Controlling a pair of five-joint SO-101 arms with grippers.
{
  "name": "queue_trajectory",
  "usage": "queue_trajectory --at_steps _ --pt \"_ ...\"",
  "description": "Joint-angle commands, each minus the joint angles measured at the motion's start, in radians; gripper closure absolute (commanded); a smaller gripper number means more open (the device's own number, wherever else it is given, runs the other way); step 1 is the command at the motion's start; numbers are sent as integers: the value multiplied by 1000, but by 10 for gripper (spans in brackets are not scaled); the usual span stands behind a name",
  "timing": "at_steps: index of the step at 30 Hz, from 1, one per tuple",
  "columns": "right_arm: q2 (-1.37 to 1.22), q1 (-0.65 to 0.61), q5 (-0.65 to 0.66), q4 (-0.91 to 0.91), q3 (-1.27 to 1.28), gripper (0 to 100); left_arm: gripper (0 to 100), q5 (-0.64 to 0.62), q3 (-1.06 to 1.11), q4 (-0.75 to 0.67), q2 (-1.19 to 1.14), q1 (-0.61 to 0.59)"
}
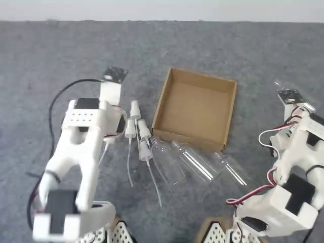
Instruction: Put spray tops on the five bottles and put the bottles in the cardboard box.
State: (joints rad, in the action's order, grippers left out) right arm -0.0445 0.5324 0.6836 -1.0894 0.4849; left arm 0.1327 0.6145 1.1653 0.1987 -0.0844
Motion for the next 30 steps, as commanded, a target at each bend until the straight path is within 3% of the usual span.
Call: queue_trajectory --at_steps 1,7,13,21,30 --pt "82 4 11 5 -57 745 974 -25 30 57 288 5" --pt "81 -73 8 -116 -161 690 974 -71 97 132 577 5" --pt "70 -87 14 -183 -287 664 974 -74 189 95 750 -43" --pt "-21 -7 132 -177 -327 717 974 -74 200 91 743 -40" --pt "-219 42 166 -186 -463 719 974 -77 200 89 727 -38"
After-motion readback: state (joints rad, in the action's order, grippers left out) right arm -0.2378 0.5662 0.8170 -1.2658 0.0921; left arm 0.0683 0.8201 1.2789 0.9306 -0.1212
